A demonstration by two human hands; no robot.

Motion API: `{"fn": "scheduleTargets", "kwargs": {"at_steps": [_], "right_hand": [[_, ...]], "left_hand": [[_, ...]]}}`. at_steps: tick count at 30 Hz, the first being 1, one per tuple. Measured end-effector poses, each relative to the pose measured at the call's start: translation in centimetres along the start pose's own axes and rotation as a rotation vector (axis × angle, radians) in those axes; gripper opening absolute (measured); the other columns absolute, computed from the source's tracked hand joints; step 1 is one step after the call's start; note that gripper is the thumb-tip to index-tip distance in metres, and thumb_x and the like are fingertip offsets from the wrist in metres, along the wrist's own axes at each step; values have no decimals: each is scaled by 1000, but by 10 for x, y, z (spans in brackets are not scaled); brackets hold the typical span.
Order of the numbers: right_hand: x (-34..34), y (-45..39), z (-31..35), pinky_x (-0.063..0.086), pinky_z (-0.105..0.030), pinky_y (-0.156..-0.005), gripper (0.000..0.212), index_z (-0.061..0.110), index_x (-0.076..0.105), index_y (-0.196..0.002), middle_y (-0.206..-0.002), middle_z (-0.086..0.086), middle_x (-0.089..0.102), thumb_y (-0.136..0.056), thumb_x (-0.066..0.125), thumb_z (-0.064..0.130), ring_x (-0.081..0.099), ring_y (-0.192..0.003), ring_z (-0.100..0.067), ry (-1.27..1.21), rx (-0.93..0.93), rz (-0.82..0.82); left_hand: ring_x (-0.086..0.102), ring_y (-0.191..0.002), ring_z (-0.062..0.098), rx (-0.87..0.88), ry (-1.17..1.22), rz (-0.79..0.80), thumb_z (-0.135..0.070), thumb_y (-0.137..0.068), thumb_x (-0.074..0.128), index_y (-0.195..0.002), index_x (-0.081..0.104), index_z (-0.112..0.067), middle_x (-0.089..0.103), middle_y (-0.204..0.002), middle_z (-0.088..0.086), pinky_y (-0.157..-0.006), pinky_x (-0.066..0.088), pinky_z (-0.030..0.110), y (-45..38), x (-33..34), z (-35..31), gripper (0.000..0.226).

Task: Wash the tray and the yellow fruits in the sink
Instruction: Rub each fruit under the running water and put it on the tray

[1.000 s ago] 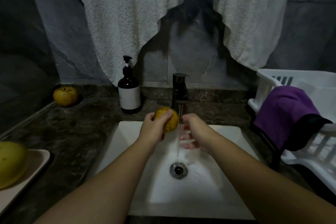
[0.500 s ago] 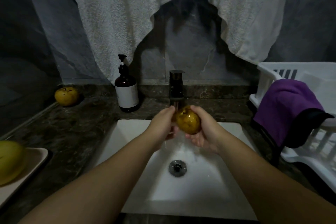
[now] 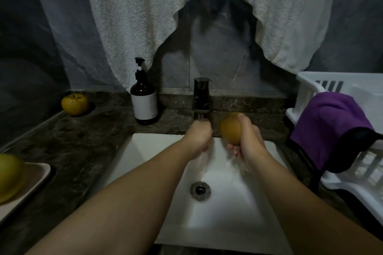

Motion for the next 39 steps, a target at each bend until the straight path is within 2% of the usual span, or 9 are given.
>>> {"fn": "scheduleTargets", "kwargs": {"at_steps": [3,10,13,16,19,23,27,31,39], "right_hand": [[0,0,1,43,-24,-42,65,24,51,-122,-86,-15,72,-81,50,75,66,-49,-18,-14,-10,-14],[0,3,0,42,-25,-43,60,24,49,-126,-94,-17,71,-88,52,72,66,-53,-19,-54,19,-21],[8,10,1,41,-24,-42,57,23,48,-129,-100,-20,69,-94,50,67,65,-52,-18,10,35,46],[21,20,1,42,-24,-44,55,23,49,-130,-101,-18,68,-96,51,65,66,-56,-23,41,52,143],[37,29,3,49,-25,-46,51,21,51,-129,-103,-20,70,-96,56,60,68,-57,-24,-15,95,232],[54,37,7,60,-47,-82,56,22,55,-126,-104,-24,73,-92,58,67,71,-76,-33,-63,156,331],[49,33,23,54,-31,-59,66,27,56,-123,-96,-8,71,-93,31,80,70,-76,-25,490,24,275],[48,18,65,47,-39,-100,52,26,44,-150,-146,-15,48,-105,36,51,54,-125,-35,722,-227,140],[86,20,136,22,-24,-110,53,22,35,-158,-166,2,25,-105,39,17,28,-150,-19,886,-673,284]], "left_hand": [[40,-55,18,-43,50,39,-2,-100,42,-86,54,-12,44,-66,5,-49,31,26,2,2,-2,21],[46,-63,17,-77,119,24,-52,-106,47,-79,56,-20,49,-70,1,-63,36,30,4,3,-4,43],[39,-50,18,-65,31,-35,-27,-108,38,-86,56,-15,44,-66,6,-49,27,26,4,-4,3,30],[47,-59,19,-97,-19,-76,-14,-106,37,-125,55,-7,54,-84,13,-48,36,25,6,-19,11,27],[56,-78,21,-166,144,104,-42,-105,43,-129,61,-10,60,-94,11,-63,46,28,16,-18,15,44],[68,-81,19,-257,232,340,-75,-92,51,-132,67,-14,71,-100,9,-61,56,28,34,-10,23,75],[77,-95,29,-245,388,356,-63,-94,62,-133,65,-11,77,-112,17,-66,65,30,38,-17,25,64],[75,-87,24,-250,366,253,-53,-88,74,-123,71,-14,79,-93,11,-58,63,27,32,-24,36,53],[78,-78,32,-320,499,264,-49,-78,81,-114,69,-9,78,-92,19,-54,63,33,22,-32,42,54]]}}
Point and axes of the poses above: each hand's wrist, its own y-axis away from the middle knuckle, its own x-axis out of the palm, z = x × y, the point moved 7 cm from there along -y, towards the middle knuckle
